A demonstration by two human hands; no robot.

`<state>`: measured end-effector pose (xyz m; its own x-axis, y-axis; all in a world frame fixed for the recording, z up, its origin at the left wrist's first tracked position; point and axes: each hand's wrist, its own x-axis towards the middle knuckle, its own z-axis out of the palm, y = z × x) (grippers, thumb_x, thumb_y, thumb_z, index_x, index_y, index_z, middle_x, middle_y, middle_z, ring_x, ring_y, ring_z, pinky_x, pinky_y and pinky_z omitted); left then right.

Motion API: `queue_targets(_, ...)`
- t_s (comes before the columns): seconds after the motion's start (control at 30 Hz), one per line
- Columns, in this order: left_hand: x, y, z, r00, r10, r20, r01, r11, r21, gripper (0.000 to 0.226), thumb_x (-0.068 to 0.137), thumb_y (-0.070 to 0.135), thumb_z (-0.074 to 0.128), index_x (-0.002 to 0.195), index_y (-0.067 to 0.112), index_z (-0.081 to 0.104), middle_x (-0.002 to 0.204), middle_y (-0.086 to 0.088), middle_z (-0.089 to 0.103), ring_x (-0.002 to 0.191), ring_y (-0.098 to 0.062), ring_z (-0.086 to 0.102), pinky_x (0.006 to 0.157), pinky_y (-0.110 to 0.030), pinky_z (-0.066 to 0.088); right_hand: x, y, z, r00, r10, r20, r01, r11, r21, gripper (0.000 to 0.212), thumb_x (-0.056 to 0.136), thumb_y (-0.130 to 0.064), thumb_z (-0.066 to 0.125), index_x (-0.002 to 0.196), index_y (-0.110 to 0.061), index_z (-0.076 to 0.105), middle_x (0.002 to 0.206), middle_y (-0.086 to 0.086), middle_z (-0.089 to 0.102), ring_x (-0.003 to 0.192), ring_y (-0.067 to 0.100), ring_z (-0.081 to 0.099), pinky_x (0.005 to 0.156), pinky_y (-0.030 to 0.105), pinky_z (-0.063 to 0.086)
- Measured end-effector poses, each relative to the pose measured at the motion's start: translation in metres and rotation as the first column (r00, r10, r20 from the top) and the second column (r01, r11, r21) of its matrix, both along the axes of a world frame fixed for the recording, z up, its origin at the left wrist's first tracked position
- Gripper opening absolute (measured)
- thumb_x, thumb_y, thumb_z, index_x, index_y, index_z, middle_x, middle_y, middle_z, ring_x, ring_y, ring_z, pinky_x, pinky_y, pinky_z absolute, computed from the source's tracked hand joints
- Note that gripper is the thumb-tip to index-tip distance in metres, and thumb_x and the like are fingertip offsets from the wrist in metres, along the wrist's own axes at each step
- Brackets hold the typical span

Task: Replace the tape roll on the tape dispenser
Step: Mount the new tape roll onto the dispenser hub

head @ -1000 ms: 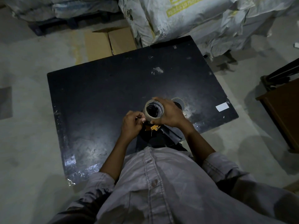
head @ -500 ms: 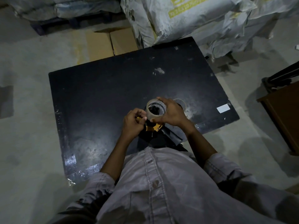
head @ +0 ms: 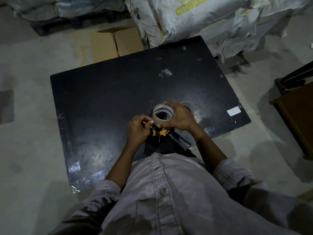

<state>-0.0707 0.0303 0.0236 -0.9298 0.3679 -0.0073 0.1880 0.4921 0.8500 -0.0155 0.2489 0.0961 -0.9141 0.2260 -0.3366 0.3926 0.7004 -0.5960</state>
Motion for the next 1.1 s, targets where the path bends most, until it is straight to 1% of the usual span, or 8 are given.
queue_targets(0.17,-0.001,-0.001,-0.003,0.999,-0.03,-0.026,0.03,1.0,-0.01,0.003,0.095,0.019,0.081,0.093,0.021,0.079,0.091,0.007,0.077,0.088,-0.016,0.073,0.077,-0.048,0.062,0.001,0.004,-0.002,1.0,0.004,0.0,-0.004,1.0,0.001,0.126,0.052,-0.083,0.091,0.165,-0.043,0.052,0.154,0.002,0.063,0.145,0.027,0.06,0.114,0.055,0.056)
queue_targets(0.3,0.0,0.001,0.002,1.0,-0.019,-0.01,0.019,1.0,0.019,0.001,0.095,0.022,0.081,0.094,0.023,0.081,0.093,0.008,0.079,0.089,-0.013,0.075,0.079,-0.044,0.063,0.001,0.008,-0.007,1.0,0.002,-0.024,-0.003,0.999,-0.048,0.126,0.054,-0.071,0.099,0.166,-0.045,0.048,0.162,-0.001,0.059,0.152,0.027,0.054,0.121,0.058,0.051)
queue_targets(0.43,0.004,0.003,0.01,1.0,-0.008,0.001,0.008,0.999,0.04,0.009,0.094,0.018,0.085,0.101,0.024,0.084,0.098,0.007,0.08,0.091,-0.01,0.075,0.08,-0.034,0.064,-0.003,0.005,-0.003,1.0,0.011,-0.03,-0.012,0.998,-0.055,0.124,0.063,-0.047,0.107,0.169,-0.041,0.043,0.162,0.0,0.053,0.153,0.03,0.046,0.122,0.055,0.047)
queue_targets(0.53,0.009,0.003,0.014,0.999,0.014,-0.044,-0.012,0.999,0.05,0.01,0.091,0.022,0.09,0.101,0.021,0.087,0.097,0.007,0.082,0.092,-0.01,0.074,0.079,-0.022,0.058,-0.006,0.002,-0.004,0.999,0.039,-0.03,-0.04,0.999,-0.017,0.124,0.066,-0.04,0.107,0.171,-0.037,0.04,0.161,0.004,0.052,0.152,0.033,0.043,0.121,0.05,0.045)
queue_targets(0.63,0.015,0.003,0.014,0.996,0.039,-0.084,-0.038,0.999,0.01,0.004,0.09,0.023,0.09,0.094,0.022,0.088,0.092,0.01,0.082,0.09,-0.011,0.071,0.081,-0.028,0.058,-0.011,0.006,-0.009,0.992,0.128,-0.016,-0.128,0.991,-0.025,0.126,0.067,-0.041,0.106,0.172,-0.036,0.038,0.16,0.007,0.051,0.152,0.035,0.044,0.124,0.052,0.043)
queue_targets(0.8,0.028,0.013,0.011,0.987,0.161,-0.017,-0.162,0.985,-0.054,0.009,0.091,0.02,0.089,0.098,0.024,0.091,0.094,0.003,0.085,0.089,-0.016,0.078,0.083,-0.037,0.064,-0.033,0.022,-0.015,0.954,0.301,0.011,-0.301,0.954,-0.003,0.125,0.066,-0.041,0.103,0.171,-0.037,0.037,0.163,0.004,0.05,0.152,0.035,0.044,0.124,0.053,0.045)
queue_targets(0.93,0.038,0.029,0.012,0.965,0.263,0.022,-0.255,0.952,-0.168,0.009,0.093,0.02,0.086,0.1,0.022,0.091,0.096,0.001,0.087,0.087,-0.019,0.082,0.081,-0.038,0.065,-0.051,0.021,-0.017,0.917,0.398,0.008,-0.398,0.916,0.043,0.122,0.07,-0.03,0.105,0.172,-0.034,0.038,0.165,0.004,0.051,0.149,0.034,0.044,0.12,0.051,0.047)
queue_targets(1.1,0.05,0.045,-0.001,0.93,0.349,0.116,-0.315,0.919,-0.239,0.015,0.091,0.013,0.086,0.101,0.024,0.09,0.095,0.0,0.085,0.083,-0.02,0.08,0.079,-0.037,0.065,-0.07,0.025,-0.042,0.859,0.512,0.01,-0.511,0.855,0.093,0.122,0.067,-0.035,0.104,0.172,-0.033,0.041,0.159,0.006,0.056,0.145,0.039,0.049,0.118,0.053,0.046)
